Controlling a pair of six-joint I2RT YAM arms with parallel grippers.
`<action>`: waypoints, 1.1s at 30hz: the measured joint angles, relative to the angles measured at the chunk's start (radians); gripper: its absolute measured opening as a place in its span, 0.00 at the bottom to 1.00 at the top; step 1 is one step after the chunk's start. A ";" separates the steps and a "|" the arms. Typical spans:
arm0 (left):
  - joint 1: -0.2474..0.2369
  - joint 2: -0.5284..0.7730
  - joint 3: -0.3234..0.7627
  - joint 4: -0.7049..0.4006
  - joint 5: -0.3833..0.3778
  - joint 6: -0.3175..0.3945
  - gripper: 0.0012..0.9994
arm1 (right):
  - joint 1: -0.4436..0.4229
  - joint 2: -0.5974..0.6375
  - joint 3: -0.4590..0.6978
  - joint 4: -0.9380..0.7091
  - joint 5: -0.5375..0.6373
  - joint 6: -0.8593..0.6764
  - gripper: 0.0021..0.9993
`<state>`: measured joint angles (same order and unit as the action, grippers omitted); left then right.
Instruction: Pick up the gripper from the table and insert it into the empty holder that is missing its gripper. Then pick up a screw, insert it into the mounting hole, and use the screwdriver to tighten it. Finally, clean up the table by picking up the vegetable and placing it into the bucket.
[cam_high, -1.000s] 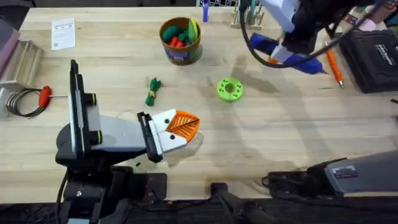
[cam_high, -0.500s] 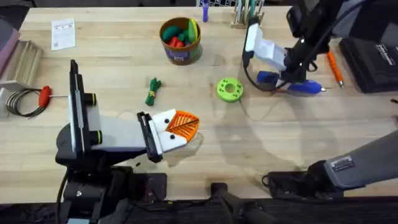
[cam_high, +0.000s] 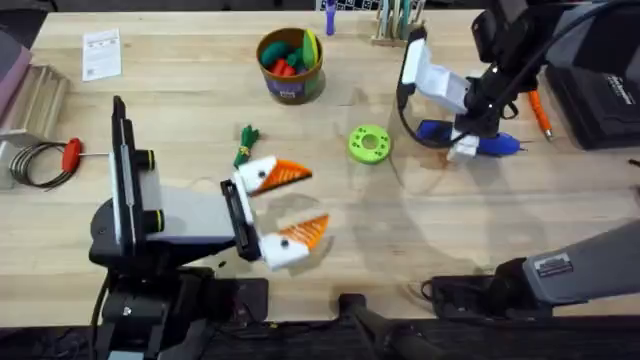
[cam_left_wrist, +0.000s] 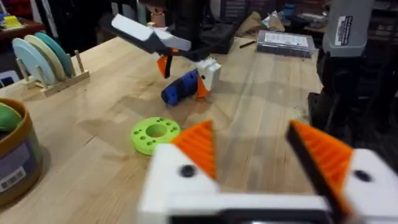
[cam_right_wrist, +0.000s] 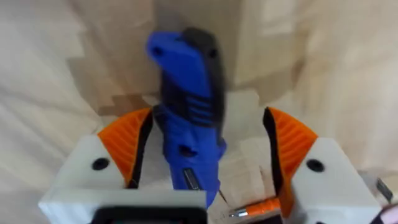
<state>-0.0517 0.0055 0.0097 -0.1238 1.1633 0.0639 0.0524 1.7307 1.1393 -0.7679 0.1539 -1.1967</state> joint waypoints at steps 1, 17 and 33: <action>0.000 0.000 0.000 0.000 0.000 0.000 0.84 | 0.004 -0.014 -0.002 0.013 0.000 0.024 0.99; 0.012 0.000 0.002 0.026 -0.086 -0.050 0.99 | 0.046 -0.515 -0.005 0.185 -0.133 0.506 0.98; 0.080 0.624 0.786 -0.692 -0.498 0.118 0.99 | 0.048 -0.859 -0.005 -0.045 -0.195 1.039 0.98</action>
<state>0.0280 0.6299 0.7958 -0.8161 0.6658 0.1817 0.1001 0.8716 1.1339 -0.8130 -0.0410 -0.1578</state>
